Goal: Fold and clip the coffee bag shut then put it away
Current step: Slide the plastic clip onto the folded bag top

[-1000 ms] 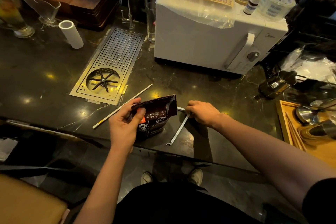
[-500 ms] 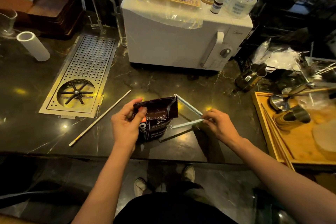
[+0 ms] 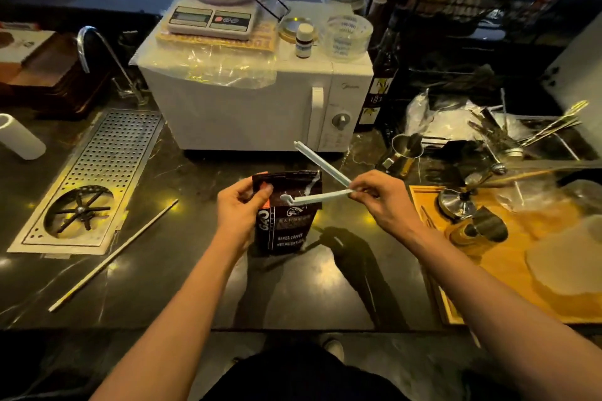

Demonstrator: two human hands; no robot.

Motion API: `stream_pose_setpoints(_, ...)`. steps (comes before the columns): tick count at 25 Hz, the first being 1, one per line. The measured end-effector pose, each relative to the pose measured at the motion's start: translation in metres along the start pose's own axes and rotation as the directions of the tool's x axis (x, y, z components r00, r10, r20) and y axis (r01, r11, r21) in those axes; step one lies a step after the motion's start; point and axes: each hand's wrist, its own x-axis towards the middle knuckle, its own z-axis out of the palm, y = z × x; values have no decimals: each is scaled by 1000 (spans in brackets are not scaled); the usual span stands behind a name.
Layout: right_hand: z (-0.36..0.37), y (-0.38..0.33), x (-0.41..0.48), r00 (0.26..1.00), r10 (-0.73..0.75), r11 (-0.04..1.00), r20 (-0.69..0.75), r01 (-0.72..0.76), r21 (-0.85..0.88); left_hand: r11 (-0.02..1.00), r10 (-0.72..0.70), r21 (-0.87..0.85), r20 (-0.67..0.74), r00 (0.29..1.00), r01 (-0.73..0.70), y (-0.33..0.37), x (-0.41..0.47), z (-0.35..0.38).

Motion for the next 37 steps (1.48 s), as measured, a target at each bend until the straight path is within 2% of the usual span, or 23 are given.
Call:
stream_pose_setpoints(4,-16,10,29,995,-48,998,88,45,34,996,-21,82,69,997,15,0,15,31)
stream_pose_setpoints(8,-19,18,40,992,-39,997,116,31,71,997,-48,66,75,996,43,-1,29,33)
stream_pose_setpoints(11,-12,13,38,993,-33,996,116,22,88,996,-64,69,101,993,57,-2,36,25)
stream_pose_setpoints(16,-4,1,41,997,-10,996,77,3,86,992,-6,123,183,983,-17,9,52,11)
stream_pose_setpoints(34,19,-23,69,997,2,993,81,-12,122,996,-66,65,132,989,58,-2,54,-4)
stream_pose_setpoints(37,23,-25,71,995,30,982,90,-47,184,998,-51,32,135,990,48,-1,52,-4)
